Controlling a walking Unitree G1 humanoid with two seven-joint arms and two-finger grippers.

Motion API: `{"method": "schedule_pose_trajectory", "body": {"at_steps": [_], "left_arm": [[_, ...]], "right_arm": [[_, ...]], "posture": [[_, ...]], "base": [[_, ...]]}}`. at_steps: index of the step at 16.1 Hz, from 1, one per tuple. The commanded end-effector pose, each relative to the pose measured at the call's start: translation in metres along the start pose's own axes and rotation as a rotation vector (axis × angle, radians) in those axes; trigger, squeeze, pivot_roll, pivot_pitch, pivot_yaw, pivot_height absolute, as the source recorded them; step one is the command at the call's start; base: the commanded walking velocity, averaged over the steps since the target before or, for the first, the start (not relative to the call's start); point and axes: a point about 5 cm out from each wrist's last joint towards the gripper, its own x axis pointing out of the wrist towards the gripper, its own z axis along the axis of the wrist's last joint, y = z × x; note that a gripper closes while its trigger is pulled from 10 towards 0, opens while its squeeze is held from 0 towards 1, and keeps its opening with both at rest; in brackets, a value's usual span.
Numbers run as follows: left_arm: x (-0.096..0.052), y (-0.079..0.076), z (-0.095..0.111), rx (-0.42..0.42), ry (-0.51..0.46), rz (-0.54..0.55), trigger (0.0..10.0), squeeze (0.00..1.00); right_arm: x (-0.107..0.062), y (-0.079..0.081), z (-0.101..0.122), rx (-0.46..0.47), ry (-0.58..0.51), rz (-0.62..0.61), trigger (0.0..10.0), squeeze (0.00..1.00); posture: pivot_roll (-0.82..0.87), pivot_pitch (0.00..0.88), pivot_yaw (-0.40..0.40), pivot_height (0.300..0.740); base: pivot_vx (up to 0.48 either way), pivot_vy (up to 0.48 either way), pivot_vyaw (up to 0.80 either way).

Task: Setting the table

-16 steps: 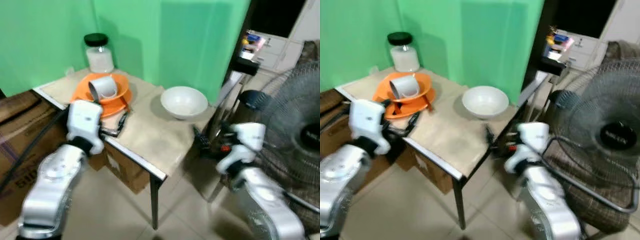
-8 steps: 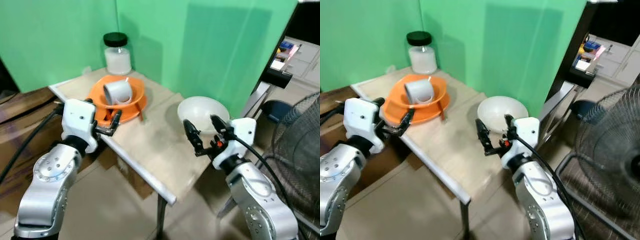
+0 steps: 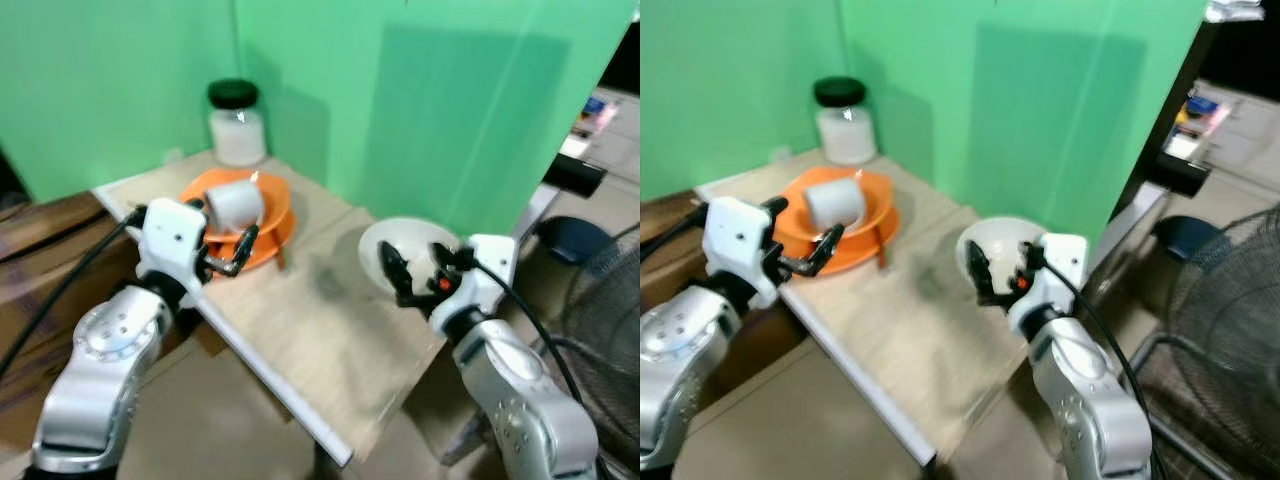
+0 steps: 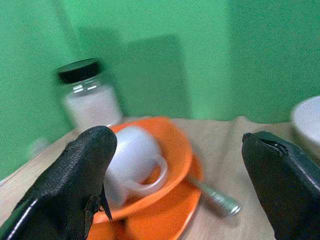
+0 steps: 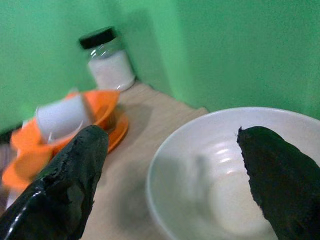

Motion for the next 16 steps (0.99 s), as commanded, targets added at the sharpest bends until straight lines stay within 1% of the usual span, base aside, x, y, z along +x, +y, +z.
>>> {"method": "schedule_pose_trajectory", "body": {"at_steps": [1, 2, 3, 4, 5, 7, 8, 9, 11, 12, 13, 15, 16], "left_arm": [[0.003, -0.008, 0.003, -0.004, -0.019, -0.071, 10.0, 0.00], [0.003, -0.008, 0.002, 0.006, -0.014, -0.078, 10.0, 0.00], [0.002, -0.008, 0.000, 0.001, -0.005, -0.090, 10.0, 0.00], [-0.001, -0.011, -0.003, 0.002, 0.011, -0.152, 10.0, 0.00], [-0.004, -0.013, -0.005, -0.003, 0.027, -0.201, 10.0, 0.00], [-0.006, -0.014, -0.006, -0.014, 0.033, -0.238, 10.0, 0.00], [-0.008, -0.014, -0.006, -0.019, 0.042, -0.275, 10.0, 0.00], [-0.010, -0.013, -0.007, -0.025, 0.054, -0.301, 10.0, 0.00], [-0.012, -0.013, -0.008, -0.023, 0.060, -0.324, 10.0, 0.00], [-0.014, -0.014, -0.008, -0.025, 0.062, -0.346, 10.0, 0.00], [-0.015, -0.014, -0.008, -0.030, 0.067, -0.363, 10.0, 0.00], [-0.016, -0.015, -0.008, -0.034, 0.069, -0.381, 10.0, 0.00], [-0.016, -0.015, -0.008, -0.037, 0.072, -0.395, 10.0, 0.00]], "right_arm": [[-0.002, -0.014, 0.007, 0.038, -0.015, -0.060, 10.0, 0.00], [0.000, -0.018, 0.010, 0.071, -0.023, -0.091, 10.0, 0.73], [0.000, -0.023, 0.011, 0.095, -0.012, -0.132, 10.0, 1.00], [0.001, -0.028, 0.013, 0.139, 0.002, -0.175, 10.0, 1.00], [0.002, -0.031, 0.014, 0.141, 0.033, -0.206, 10.0, 1.00], [0.002, -0.037, 0.012, 0.151, 0.080, -0.249, 10.0, 1.00], [0.000, -0.043, 0.010, 0.172, 0.129, -0.304, 10.0, 1.00], [-0.001, -0.045, 0.009, 0.180, 0.168, -0.325, 10.0, 1.00], [-0.002, -0.044, 0.005, 0.206, 0.217, -0.322, 10.0, 1.00], [-0.002, -0.042, -0.001, 0.231, 0.313, -0.305, 10.0, 0.00], [-0.001, -0.037, -0.005, 0.265, 0.362, -0.274, 10.0, 0.00], [0.001, -0.032, -0.010, 0.319, 0.397, -0.240, 10.0, 0.00], [0.002, -0.030, -0.012, 0.344, 0.414, -0.227, 6.5, 0.00]], "posture": [[0.08, 0.000, 0.013, 0.740], [0.08, 0.000, 0.013, 0.740], [0.08, 0.000, 0.013, 0.740], [0.07, 0.000, 0.015, 0.740], [0.07, 0.000, 0.015, 0.740], [0.07, 0.000, 0.014, 0.740], [0.07, 0.000, 0.013, 0.740], [0.07, 0.000, 0.013, 0.740], [0.07, 0.000, 0.013, 0.740], [0.07, 0.000, 0.013, 0.740], [0.07, 0.000, 0.013, 0.740], [0.07, 0.000, 0.013, 0.740], [0.07, 0.000, 0.011, 0.740]], "base": [[0.000, 0.000, 0.00], [0.000, 0.000, 0.00], [0.000, 0.000, 0.00], [0.000, 0.000, 0.00], [0.000, 0.000, 0.00], [0.000, 0.000, 0.00], [0.000, 0.000, 0.00], [0.000, 0.000, 0.00], [0.000, 0.000, 0.00], [0.000, 0.000, 0.00], [0.000, 0.000, 0.00], [0.000, 0.000, 0.00], [0.000, 0.000, 0.00]]}}
